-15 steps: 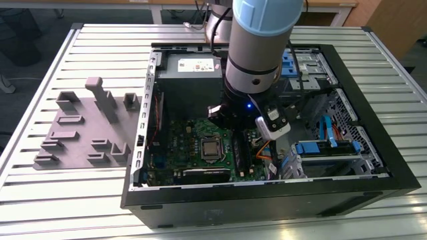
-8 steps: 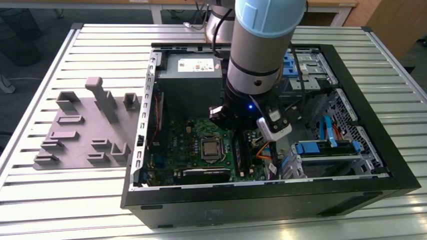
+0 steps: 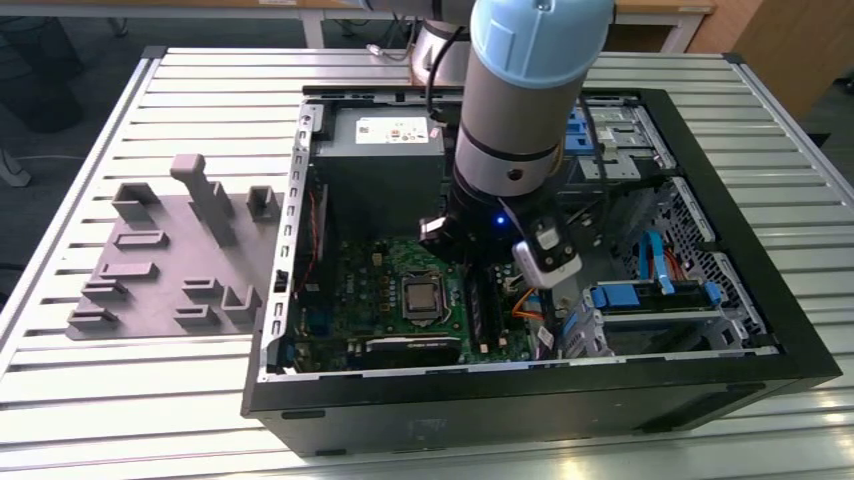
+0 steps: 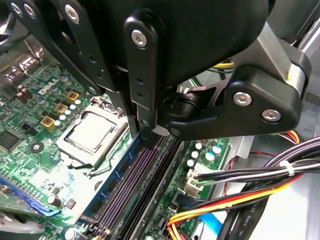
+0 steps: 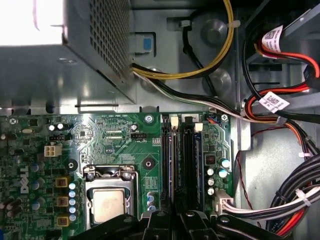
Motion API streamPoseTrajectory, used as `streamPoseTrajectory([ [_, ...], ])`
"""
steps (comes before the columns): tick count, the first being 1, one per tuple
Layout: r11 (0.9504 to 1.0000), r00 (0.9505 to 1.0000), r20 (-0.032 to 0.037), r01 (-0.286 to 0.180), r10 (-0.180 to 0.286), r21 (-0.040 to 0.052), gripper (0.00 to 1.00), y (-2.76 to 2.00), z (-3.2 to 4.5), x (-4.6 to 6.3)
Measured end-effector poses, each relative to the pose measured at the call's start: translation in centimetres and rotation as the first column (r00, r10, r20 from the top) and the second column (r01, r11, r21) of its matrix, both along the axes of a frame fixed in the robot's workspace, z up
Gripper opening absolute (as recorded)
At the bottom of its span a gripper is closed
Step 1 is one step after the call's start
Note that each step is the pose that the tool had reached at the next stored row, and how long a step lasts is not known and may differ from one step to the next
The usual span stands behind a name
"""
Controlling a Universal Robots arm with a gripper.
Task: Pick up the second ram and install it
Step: 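Insert the second ram into the second slot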
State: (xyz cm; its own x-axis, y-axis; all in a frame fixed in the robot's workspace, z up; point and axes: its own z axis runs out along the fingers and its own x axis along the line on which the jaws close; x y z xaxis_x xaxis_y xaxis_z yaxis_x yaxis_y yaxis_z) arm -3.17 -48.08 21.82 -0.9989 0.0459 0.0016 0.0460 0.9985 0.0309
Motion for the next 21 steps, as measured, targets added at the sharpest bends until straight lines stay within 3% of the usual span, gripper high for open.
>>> streamPoseTrajectory([
  [21, 1.0, 1.0, 0.0001, 0.001, -0.001, 0.0001, 0.14, 0.0, -0.32, 0.38],
])
